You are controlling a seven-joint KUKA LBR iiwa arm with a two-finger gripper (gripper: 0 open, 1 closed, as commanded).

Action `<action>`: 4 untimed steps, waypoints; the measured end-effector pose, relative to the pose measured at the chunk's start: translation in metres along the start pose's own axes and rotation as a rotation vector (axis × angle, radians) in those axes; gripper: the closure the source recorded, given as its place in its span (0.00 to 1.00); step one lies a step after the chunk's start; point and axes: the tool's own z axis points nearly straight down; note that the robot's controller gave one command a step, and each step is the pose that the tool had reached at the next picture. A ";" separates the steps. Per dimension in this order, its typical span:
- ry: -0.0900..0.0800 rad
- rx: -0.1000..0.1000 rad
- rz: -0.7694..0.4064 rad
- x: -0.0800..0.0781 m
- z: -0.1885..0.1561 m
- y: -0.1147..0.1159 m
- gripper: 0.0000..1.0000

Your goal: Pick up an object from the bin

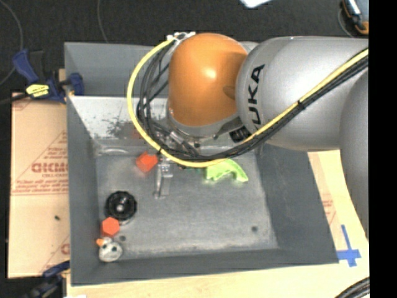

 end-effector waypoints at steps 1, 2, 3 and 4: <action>-0.008 -0.001 0.005 -0.002 -0.005 -0.001 0.00; 0.000 0.001 -0.038 -0.010 0.046 -0.043 0.00; -0.009 0.000 -0.078 0.014 0.041 -0.046 0.00; -0.008 0.001 -0.080 -0.056 0.045 -0.088 0.00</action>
Offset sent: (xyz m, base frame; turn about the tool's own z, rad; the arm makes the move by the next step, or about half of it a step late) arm 0.0091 -0.0396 -0.0447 -0.0407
